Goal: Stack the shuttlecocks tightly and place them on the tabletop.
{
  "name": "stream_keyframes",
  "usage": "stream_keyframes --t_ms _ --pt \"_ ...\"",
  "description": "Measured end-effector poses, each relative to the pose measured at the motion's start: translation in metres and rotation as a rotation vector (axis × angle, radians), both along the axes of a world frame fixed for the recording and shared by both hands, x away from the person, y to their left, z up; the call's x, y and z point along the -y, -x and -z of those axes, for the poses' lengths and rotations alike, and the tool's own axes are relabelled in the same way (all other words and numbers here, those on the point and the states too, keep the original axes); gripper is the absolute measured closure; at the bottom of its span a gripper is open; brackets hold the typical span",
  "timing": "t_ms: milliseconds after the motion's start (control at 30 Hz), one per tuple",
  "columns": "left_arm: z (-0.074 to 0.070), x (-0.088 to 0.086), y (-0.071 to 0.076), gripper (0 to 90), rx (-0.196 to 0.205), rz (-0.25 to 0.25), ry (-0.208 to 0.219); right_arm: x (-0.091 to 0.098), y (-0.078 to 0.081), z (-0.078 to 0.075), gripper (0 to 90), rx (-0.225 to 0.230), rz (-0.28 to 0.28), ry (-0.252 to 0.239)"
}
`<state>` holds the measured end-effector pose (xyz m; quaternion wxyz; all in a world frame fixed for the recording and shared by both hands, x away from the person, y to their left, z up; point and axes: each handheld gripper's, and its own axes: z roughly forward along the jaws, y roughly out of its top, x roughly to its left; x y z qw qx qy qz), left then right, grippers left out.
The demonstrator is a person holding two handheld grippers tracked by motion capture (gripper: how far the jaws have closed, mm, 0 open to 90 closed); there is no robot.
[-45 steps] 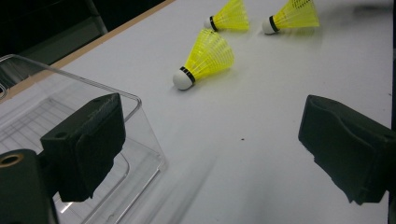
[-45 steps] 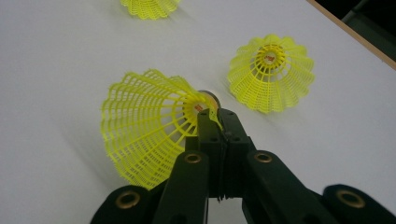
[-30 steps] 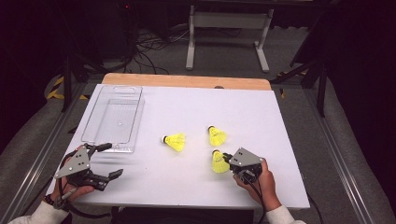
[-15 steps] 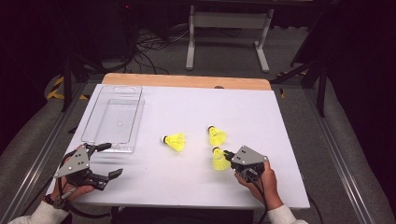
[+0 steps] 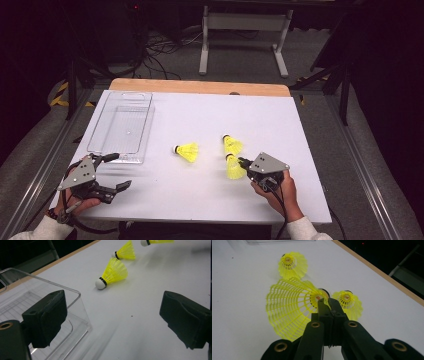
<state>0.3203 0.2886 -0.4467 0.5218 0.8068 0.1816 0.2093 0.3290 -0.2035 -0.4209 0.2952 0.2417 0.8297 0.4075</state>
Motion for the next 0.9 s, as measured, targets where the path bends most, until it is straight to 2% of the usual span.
stream_keyframes --t_ms 367,900 --pt "0.0 0.0 0.0 8.5 -0.001 0.001 0.0 -0.008 -0.004 -0.007 90.0 0.013 -0.03 -0.022" --pt "0.0 0.0 0.001 8.5 0.0 0.005 0.004 -0.033 -0.025 -0.01 90.0 0.004 -0.113 -0.039"
